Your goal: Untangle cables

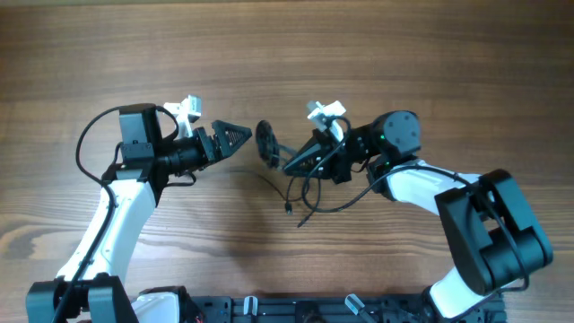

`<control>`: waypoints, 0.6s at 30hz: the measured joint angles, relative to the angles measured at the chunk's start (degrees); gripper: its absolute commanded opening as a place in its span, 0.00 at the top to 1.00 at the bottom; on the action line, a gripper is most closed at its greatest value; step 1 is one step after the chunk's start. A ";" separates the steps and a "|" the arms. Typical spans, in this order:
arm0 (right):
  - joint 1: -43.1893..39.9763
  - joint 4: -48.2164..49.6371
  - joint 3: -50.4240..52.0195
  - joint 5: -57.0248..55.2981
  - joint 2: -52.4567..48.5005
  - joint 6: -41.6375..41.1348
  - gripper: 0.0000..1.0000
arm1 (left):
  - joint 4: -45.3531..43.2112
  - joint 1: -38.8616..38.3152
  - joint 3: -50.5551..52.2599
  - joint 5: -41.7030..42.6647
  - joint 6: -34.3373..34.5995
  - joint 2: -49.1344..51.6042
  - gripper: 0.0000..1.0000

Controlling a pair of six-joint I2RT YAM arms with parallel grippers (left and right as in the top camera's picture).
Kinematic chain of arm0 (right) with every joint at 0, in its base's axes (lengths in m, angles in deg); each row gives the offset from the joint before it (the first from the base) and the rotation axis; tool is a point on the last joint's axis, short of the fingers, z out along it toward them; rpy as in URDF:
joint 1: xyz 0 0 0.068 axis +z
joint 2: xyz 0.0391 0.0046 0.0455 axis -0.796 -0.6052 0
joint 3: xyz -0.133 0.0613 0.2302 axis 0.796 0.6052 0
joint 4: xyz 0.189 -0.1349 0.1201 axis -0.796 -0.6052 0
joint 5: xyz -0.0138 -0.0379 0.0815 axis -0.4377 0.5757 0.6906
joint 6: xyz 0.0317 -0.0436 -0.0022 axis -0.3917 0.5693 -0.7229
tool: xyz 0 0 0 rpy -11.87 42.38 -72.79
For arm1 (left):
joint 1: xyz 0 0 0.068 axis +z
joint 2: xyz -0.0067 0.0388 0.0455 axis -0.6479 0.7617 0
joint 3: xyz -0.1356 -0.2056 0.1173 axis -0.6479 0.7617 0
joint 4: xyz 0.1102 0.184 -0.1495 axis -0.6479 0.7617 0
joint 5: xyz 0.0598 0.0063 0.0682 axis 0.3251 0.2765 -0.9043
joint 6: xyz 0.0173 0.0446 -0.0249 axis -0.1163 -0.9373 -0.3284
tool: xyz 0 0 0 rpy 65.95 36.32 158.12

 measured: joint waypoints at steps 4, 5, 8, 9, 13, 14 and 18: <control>-2.36 0.68 0.00 0.94 0.00 -4.98 0.96 | 2.05 0.00 0.00 0.94 -5.09 0.00 0.07; -2.38 0.68 0.00 1.01 0.00 -5.35 0.96 | 2.49 0.00 0.00 1.11 -5.95 0.00 0.09; -2.38 0.70 0.00 1.11 0.00 -6.51 0.96 | 3.80 -0.59 0.00 1.31 -9.79 0.00 0.09; -2.38 0.70 0.00 1.11 0.00 -6.86 0.96 | 3.74 -0.98 0.00 1.25 -10.75 0.00 0.09; -2.38 0.96 0.00 1.11 0.00 -8.52 0.96 | 1.60 -6.14 0.00 -2.64 -12.33 0.00 0.13; -2.38 1.07 0.00 1.11 0.00 -8.90 0.96 | 0.98 -7.85 0.00 -4.31 -13.27 0.00 0.15; -2.38 2.75 0.00 1.14 0.00 -10.49 0.96 | -2.58 -13.94 0.00 -8.57 -20.24 0.00 0.15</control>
